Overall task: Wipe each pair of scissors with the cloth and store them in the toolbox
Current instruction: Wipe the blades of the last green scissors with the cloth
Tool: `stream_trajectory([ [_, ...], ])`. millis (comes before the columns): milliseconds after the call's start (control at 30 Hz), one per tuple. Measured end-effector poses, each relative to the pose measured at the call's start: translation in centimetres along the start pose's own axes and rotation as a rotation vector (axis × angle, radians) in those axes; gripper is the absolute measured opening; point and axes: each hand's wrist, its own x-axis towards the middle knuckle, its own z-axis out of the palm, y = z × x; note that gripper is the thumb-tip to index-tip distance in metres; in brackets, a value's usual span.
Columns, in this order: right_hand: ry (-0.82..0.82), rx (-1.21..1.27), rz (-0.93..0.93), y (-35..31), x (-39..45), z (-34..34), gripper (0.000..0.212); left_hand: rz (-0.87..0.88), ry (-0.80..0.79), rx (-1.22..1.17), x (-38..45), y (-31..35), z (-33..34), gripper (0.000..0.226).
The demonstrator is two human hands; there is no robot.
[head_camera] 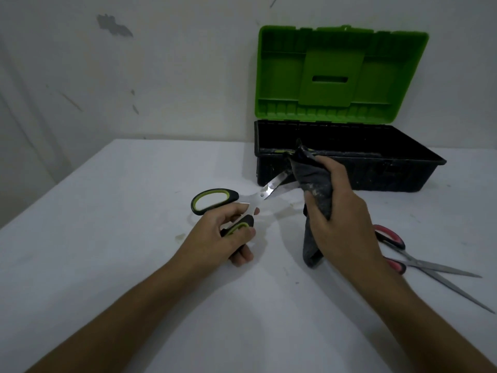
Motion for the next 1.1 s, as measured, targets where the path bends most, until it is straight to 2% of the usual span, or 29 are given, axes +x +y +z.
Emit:
stream_trajectory([
  [233, 0.051, -0.050, -0.074, 0.4, -0.6, 0.7, 0.044, -0.048, -0.033, -0.195, -0.1, 0.0, 0.2, 0.022],
  [467, 0.087, -0.228, -0.196, 0.5, -0.5, 1.3, 0.049, -0.114, 0.019, -0.431, 0.4, 0.2, -0.6, 0.035],
  [600, 0.135, -0.211, -0.224, 0.7, -0.4, 1.6, 0.051, -0.133, -0.033, -0.390, 0.1, 0.6, -0.1, 0.025],
  [733, 0.096, -0.246, -0.270, 0.6, -0.6, 1.9, 0.054, -0.148, 0.019, -0.339, -0.3, 0.7, 0.7, 0.011],
  [933, -0.023, -0.315, -0.316, -0.5, -1.2, 2.6, 0.050, -0.108, 0.066, -0.302, -0.3, 0.8, 0.8, 0.022],
  [1100, 0.028, -0.491, -0.403, -0.2, -1.0, 2.9, 0.046, -0.098, 0.075, -0.290, -0.5, 0.7, 0.6, 0.020],
])
